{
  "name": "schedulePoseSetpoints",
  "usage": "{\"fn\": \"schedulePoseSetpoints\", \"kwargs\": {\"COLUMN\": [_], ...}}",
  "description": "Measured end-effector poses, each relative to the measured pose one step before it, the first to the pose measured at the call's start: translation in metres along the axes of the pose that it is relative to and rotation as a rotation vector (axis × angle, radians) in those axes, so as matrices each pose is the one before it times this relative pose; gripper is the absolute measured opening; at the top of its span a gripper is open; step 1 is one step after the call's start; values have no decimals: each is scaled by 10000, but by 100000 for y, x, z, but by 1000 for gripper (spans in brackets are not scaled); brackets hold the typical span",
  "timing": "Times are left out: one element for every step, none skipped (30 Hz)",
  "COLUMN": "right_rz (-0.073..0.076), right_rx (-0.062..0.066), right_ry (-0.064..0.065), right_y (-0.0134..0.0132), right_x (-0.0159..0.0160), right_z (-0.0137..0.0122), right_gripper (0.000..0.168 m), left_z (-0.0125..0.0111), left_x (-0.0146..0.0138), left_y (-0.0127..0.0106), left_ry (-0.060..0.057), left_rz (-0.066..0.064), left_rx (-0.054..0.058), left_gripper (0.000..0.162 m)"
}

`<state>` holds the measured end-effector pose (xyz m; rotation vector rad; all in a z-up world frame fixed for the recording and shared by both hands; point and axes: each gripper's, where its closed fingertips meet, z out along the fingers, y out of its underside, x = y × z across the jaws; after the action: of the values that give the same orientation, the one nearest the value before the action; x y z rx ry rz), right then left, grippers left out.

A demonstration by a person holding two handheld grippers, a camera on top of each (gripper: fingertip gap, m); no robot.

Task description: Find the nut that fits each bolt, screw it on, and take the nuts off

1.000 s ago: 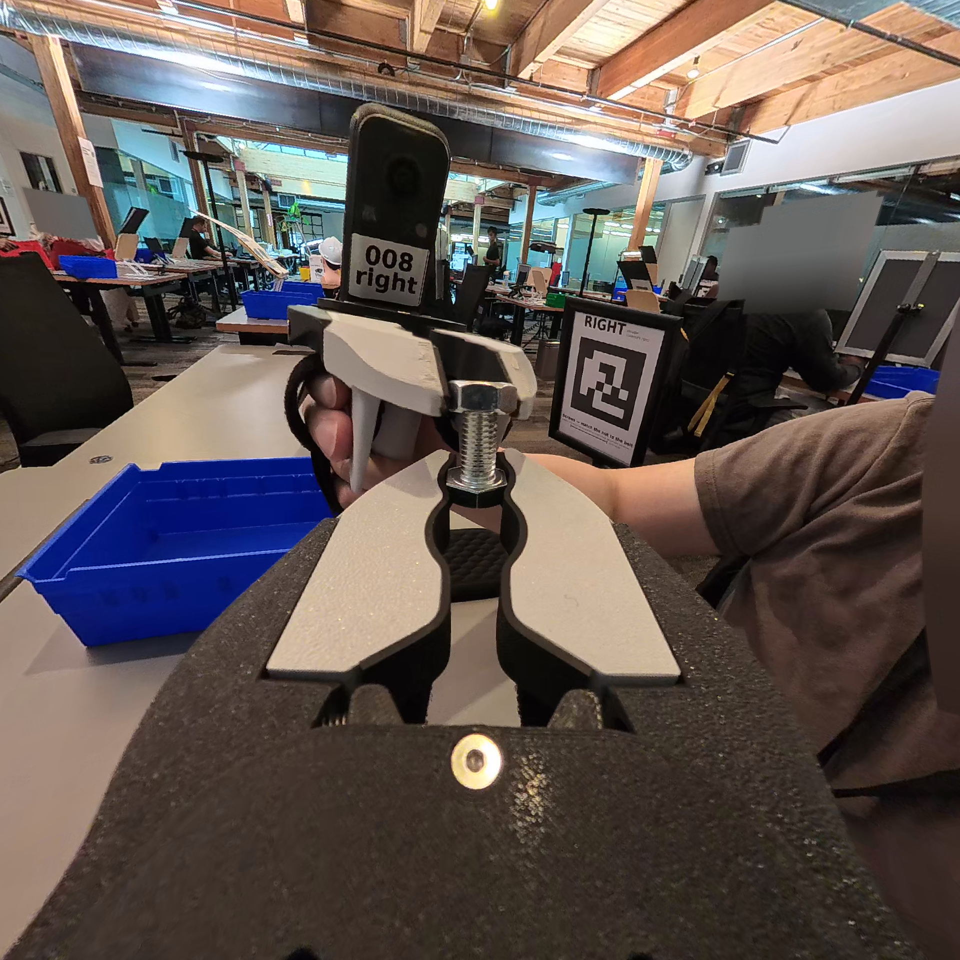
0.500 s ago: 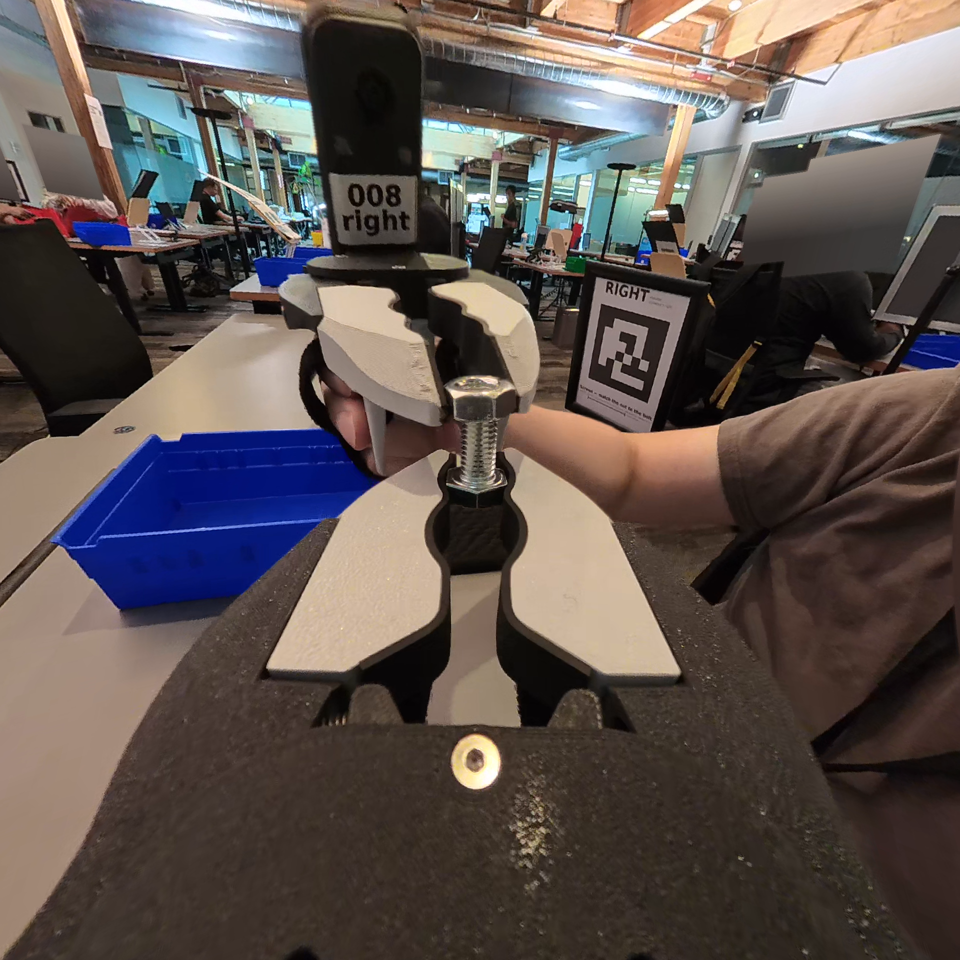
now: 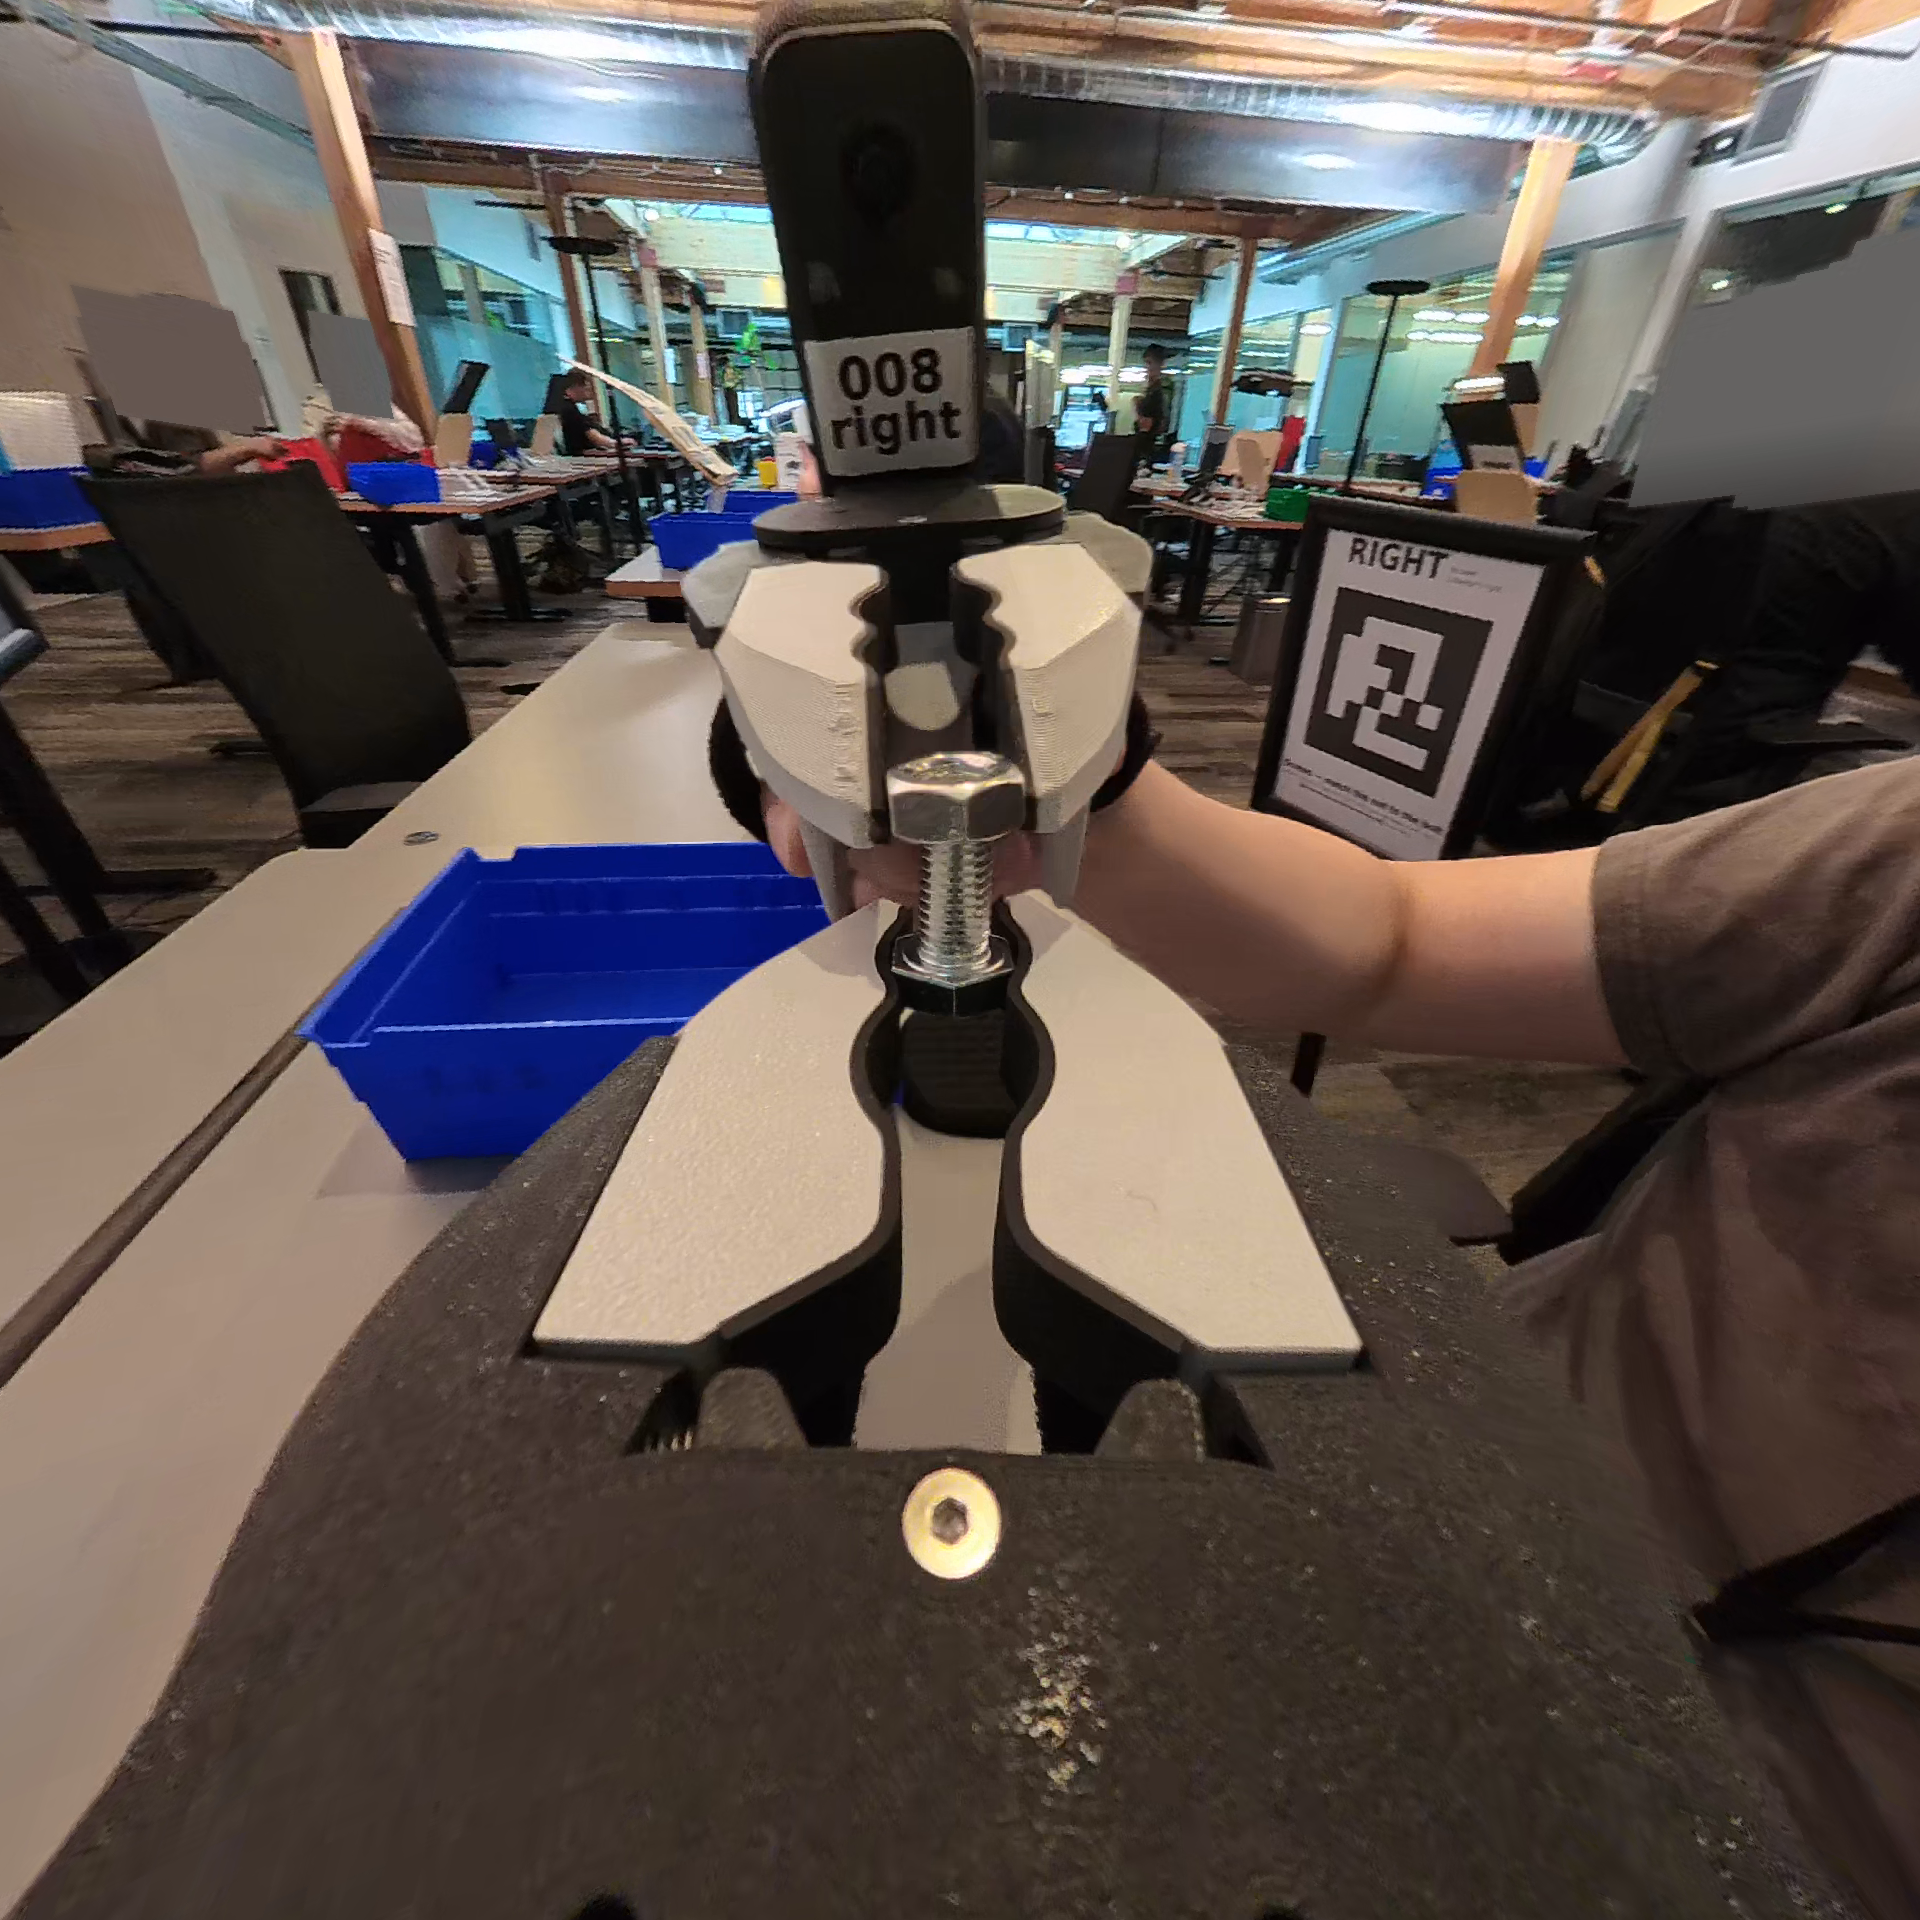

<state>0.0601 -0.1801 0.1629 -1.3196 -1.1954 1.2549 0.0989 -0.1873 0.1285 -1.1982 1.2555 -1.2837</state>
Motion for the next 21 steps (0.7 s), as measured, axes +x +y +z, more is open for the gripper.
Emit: {"fn": "schedulePoseSetpoints", "kwargs": {"right_rz": [121,115,88,43,15,21,39,63,-10,-111,-140,-157,-113,32,114,65,-17,-84,-100,-68,-24], "right_rx": [34,65,50,2,-17,-3,44,102,119,54,-36,-67,-39,8,45,49,14,-26,-29,-4,33], "right_ry": [160,155,206,268,265,206,120,13,-42,52,188,205,147,88,60,90,169,229,230,207,165], "right_y": [-15,-53,-31,15,52,45,-7,-84,-126,-54,29,48,26,-47,-73,-62,-6,41,35,29,-13], "right_x": [134,124,180,259,255,177,68,-61,-153,-40,144,147,76,45,37,51,115,168,144,121,82], "right_z": [34,27,34,4,7,-2,4,-2,-2,1,2,20,14,16,30,31,32,33,38,30,38], "right_gripper": [18,18,18,18,18,18,18,18,18,18,18,18,18,18,18,18,18,18,18,18,18], "left_z": [-31,-32,-19,-12,4,-3,-1,1,-16,4,14,17,5,4,8,3,5,15,2,12,16], "left_x": [-129,-128,-226,-390,-399,-297,-130,90,242,67,-252,-238,-95,-40,-18,-78,-204,-257,-234,-185,-120], "left_y": [-7,-59,-32,79,121,89,6,-128,-211,-61,94,97,12,-66,-105,-82,12,82,48,32,-8], "left_ry": [-94,-82,-169,-293,-326,-269,-150,33,173,45,-187,-190,-84,-30,-28,-74,-170,-216,-200,-169,-132], "left_rz": [27,-20,25,110,189,194,105,-30,-105,-71,73,133,38,-45,-46,-4,49,91,84,59,16], "left_rx": [-2,29,17,-54,-96,-74,-16,75,133,32,-59,-48,-3,44,81,63,-11,-59,-33,-21,11], "left_gripper": [14,14,14,14,14,14,14,14,14,14,14,14,14,14,14,14,14,14,14,14,14]}}
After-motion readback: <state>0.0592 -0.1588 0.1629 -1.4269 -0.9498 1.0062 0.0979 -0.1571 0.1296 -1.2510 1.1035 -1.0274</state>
